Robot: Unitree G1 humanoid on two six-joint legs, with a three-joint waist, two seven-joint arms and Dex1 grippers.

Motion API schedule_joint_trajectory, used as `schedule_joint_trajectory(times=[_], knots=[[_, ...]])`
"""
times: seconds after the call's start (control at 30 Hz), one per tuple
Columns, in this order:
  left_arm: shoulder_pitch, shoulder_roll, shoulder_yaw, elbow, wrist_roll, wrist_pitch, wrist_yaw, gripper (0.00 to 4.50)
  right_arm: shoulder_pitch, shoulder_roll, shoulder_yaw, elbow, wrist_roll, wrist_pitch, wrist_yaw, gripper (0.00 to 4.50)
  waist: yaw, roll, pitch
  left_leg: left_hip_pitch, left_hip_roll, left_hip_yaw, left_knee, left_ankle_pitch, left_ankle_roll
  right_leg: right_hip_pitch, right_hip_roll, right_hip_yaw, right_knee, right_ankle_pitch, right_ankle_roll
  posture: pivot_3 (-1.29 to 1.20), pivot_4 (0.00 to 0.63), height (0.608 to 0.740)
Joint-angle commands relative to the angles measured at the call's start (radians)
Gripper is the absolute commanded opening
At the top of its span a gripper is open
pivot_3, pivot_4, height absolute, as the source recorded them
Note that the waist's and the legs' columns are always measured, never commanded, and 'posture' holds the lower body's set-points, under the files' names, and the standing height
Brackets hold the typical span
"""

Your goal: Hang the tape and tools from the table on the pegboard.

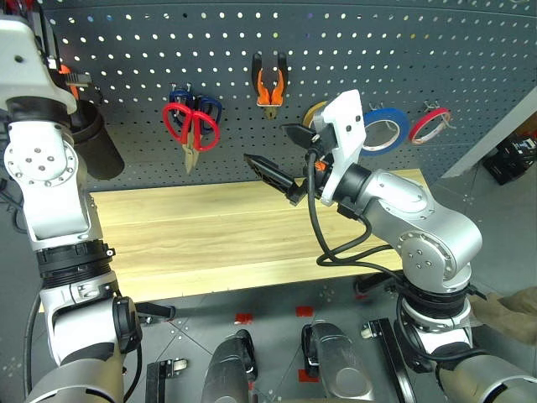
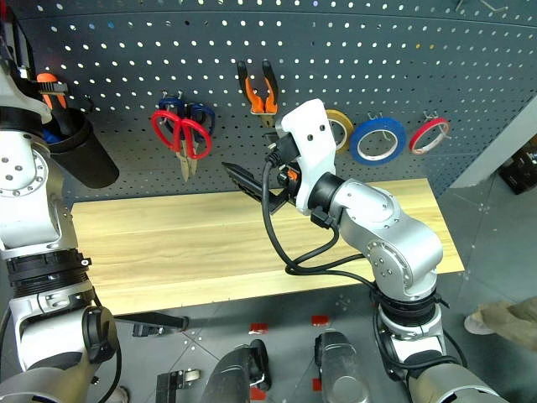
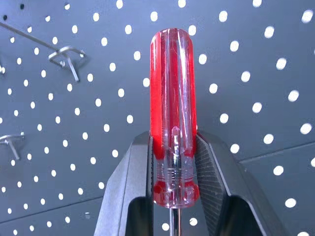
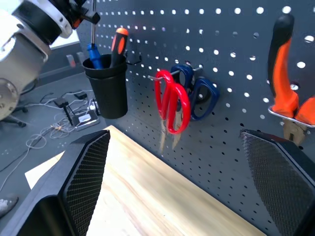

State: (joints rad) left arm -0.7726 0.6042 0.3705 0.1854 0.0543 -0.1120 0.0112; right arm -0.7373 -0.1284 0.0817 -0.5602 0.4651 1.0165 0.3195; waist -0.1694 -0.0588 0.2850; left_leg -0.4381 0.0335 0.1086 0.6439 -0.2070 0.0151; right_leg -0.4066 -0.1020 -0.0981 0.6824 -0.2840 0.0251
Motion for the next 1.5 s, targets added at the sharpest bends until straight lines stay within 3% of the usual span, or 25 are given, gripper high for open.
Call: schedule_joint_trajectory(times=[0.03, 0.3, 0.63, 1.0, 1.17, 1.3, 1.5], knots=[[-0.026, 0.021, 0.004, 0.057, 0.029, -0.086, 0.052, 0.84, -0.034, 0.009, 0.001, -0.015, 0.015, -0.02, -0.008, 4.5, -0.003, 0.0, -0.002, 0.0, 0.0, 0.0, 0.0, 0.0, 0.0, 0.0, 0.0, 0.0, 0.0, 0.0, 0.0, -0.34, 0.164, 0.74], [0.084, -0.003, 0.023, 0.022, 0.038, -0.09, 0.13, 0.84, -0.069, 0.054, -0.032, -0.005, 0.068, -0.073, 0.015, 4.5, -0.029, 0.0, -0.022, 0.0, 0.0, 0.0, 0.0, 0.0, 0.0, 0.0, 0.0, 0.001, 0.0, 0.0, 0.0, -0.33, 0.161, 0.74], [0.127, -0.004, 0.013, 0.022, 0.048, -0.085, 0.18, 0.84, -0.076, 0.033, -0.012, 0.006, 0.105, -0.099, 0.066, 4.5, -0.032, 0.0, -0.036, 0.001, -0.001, 0.0, 0.002, 0.001, 0.001, 0.0, 0.0, 0.002, 0.007, 0.0, 0.0, -0.31, 0.147, 0.74], [0.154, -0.022, 0.013, 0.008, 0.023, -0.094, 0.191, 4.17, -0.077, 0.018, 0.012, 0.022, 0.105, -0.124, 0.087, 4.5, -0.036, 0.0, -0.063, 0.003, -0.001, 0.0, 0.003, 0.001, 0.001, 0.0, 0.0, 0.003, 0.012, 0.0, 0.0, -0.31, 0.139, 0.74], [0.168, -0.024, -0.017, -0.098, 0.036, -0.086, 0.157, 4.17, -0.065, 0.007, 0.025, 0.026, 0.1, -0.142, 0.093, 4.5, -0.036, -0.001, -0.072, 0.004, -0.001, 0.0, 0.004, 0.001, 0.001, 0.0, -0.001, 0.004, 0.013, 0.0, 0.0, -0.3, 0.137, 0.74], [0.204, -0.037, -0.115, -0.226, -0.007, -0.056, 0.006, 4.17, -0.045, -0.005, 0.024, 0.027, 0.096, -0.161, 0.102, 4.5, -0.03, 0.0, -0.077, 0.004, -0.001, 0.0, 0.004, 0.001, 0.001, 0.0, -0.001, 0.004, 0.014, 0.0, 0.0, -0.28, 0.132, 0.74], [0.337, -0.13, -0.161, -0.391, -0.283, 0.268, -0.178, 4.17, 0.03, -0.048, 0.031, 0.026, 0.056, -0.226, 0.103, 4.5, -0.028, 0.004, -0.089, 0.005, -0.001, 0.001, 0.004, 0.001, 0.001, 0.0, -0.001, 0.005, 0.014, 0.0, 0.0, -0.25, 0.125, 0.74]])
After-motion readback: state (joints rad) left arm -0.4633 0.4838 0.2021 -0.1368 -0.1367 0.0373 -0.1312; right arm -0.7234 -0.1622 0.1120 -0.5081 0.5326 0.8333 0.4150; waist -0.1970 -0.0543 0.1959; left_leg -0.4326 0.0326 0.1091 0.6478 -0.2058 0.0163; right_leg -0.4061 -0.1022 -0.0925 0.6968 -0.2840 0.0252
